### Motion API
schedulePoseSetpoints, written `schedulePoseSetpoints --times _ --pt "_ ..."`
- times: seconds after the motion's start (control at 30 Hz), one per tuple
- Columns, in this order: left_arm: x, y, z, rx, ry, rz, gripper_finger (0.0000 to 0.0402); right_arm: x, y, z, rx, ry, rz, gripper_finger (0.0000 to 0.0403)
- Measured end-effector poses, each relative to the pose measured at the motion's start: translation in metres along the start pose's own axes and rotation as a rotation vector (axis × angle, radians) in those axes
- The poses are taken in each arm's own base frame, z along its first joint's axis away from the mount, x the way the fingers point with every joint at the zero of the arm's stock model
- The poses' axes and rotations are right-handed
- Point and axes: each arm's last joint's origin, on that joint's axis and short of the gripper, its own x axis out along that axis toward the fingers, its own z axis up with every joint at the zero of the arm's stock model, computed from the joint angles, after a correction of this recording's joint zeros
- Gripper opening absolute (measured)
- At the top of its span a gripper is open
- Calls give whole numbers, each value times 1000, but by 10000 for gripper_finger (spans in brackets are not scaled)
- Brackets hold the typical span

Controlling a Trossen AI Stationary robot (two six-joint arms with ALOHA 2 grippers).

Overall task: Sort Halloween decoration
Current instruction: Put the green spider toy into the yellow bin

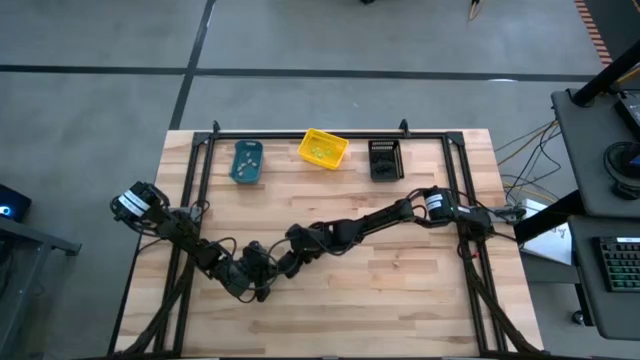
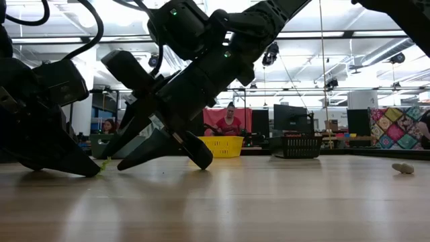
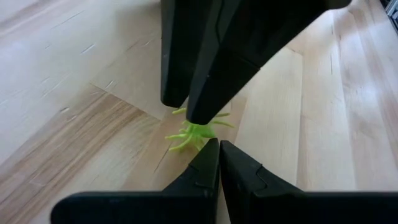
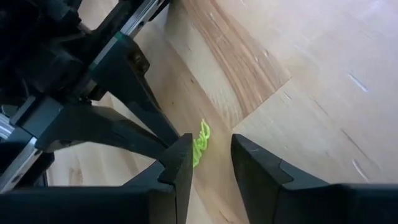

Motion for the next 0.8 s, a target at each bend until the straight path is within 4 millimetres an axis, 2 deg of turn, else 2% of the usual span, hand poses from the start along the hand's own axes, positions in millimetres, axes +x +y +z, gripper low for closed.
schedulePoseSetpoints --times 0.33,0.67,0.8 --pt "0 0 0 -1 -7 1 0 0 3 -4 26 8 0 96" --pt "0 0 0 -3 -11 1 0 -1 2 -1 132 50 25 96" --pt "0 0 0 -3 -12 1 0 -3 7 -1 143 81 3 96"
